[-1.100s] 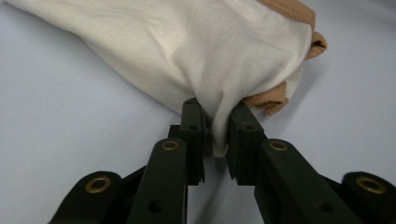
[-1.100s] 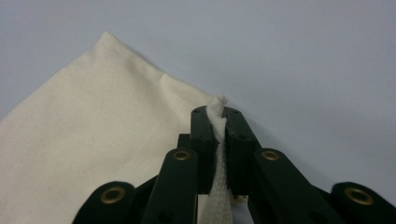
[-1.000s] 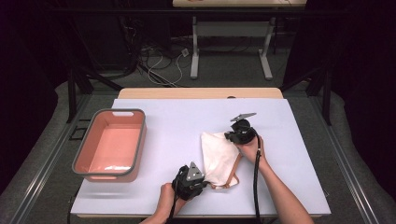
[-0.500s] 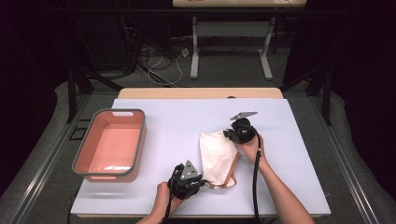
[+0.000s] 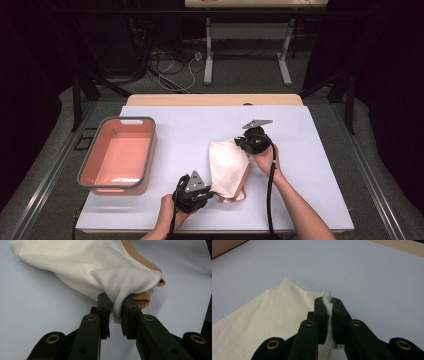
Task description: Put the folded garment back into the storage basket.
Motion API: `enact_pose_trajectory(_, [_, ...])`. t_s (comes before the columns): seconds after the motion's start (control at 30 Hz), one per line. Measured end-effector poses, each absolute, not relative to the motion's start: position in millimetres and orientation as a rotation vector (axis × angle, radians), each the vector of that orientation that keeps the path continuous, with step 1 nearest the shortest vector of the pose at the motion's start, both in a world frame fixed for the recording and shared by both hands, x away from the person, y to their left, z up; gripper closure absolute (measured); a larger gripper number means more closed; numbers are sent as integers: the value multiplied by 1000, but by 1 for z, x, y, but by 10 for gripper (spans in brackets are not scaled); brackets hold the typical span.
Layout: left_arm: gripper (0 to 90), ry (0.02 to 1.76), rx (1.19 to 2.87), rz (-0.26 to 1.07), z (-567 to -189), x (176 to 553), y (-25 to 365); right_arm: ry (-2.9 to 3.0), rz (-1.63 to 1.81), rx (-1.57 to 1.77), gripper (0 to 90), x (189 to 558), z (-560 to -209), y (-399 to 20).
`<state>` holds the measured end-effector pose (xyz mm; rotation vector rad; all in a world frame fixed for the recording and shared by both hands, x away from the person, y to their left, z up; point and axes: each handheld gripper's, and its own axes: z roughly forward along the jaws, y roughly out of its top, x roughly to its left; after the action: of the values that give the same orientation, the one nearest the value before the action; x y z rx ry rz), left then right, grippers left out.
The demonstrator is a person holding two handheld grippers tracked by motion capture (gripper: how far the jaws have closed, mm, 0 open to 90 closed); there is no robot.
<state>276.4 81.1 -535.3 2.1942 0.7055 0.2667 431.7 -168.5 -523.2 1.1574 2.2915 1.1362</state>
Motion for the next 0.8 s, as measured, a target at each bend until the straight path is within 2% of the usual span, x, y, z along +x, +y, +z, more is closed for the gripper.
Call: enact_pose_trajectory(0.8, [789,843,2170,359,-534,279,135,2285,1158,1107,843,439,-525,-116])
